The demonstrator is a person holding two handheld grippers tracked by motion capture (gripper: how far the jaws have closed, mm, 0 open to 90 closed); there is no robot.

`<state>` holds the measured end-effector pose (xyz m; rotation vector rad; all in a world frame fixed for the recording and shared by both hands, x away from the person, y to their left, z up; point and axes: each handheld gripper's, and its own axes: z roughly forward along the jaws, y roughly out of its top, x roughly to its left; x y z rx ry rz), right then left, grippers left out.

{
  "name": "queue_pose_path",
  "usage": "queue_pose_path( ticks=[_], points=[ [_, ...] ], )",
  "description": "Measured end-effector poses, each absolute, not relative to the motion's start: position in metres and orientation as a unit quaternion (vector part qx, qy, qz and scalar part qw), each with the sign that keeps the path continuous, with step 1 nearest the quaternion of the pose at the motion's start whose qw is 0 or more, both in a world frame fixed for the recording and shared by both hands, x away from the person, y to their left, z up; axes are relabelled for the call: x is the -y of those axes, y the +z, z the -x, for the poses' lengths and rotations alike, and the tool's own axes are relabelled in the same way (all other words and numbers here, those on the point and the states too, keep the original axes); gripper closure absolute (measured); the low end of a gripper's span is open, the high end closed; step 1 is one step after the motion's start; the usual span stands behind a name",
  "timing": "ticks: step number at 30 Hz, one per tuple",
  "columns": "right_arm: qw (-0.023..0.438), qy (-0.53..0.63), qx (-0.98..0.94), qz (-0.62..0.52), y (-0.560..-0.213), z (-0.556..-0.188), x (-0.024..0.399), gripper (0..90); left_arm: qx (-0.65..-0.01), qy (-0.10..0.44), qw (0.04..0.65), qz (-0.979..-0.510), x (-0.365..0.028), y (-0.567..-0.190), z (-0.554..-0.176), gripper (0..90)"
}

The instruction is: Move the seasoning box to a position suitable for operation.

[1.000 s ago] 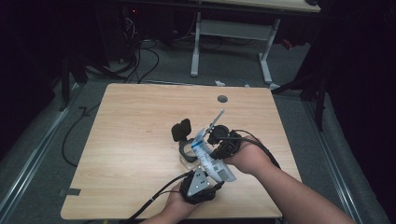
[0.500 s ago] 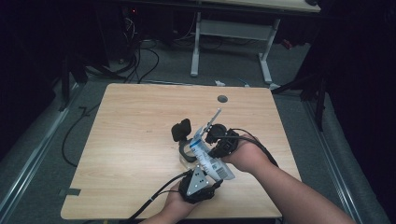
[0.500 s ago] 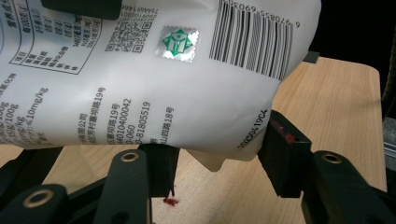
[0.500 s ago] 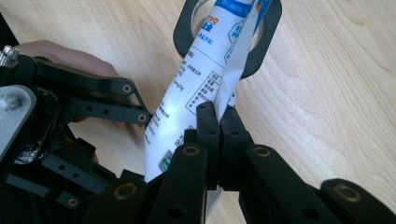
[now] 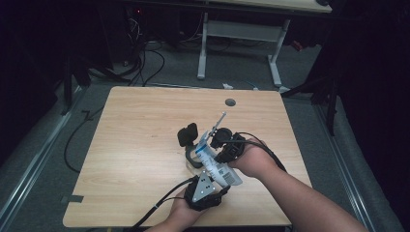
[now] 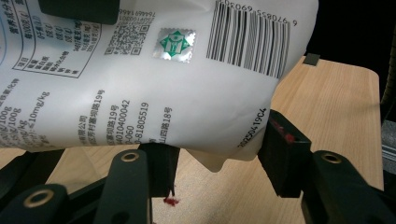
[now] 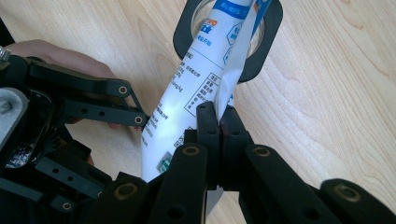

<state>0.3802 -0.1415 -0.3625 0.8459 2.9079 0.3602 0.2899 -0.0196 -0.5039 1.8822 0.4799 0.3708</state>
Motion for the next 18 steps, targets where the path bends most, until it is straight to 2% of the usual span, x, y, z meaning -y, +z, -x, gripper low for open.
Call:
queue_pose_path(
  ticks=[18],
  points=[
    [0.048, 0.113, -0.954, -0.273, -0.3621, -0.3841, 0.1363, 89.6, -0.206, 0.157, 0.551, -0.793, 0.0178, -0.5022, -0.2909, 51.4]
  ],
)
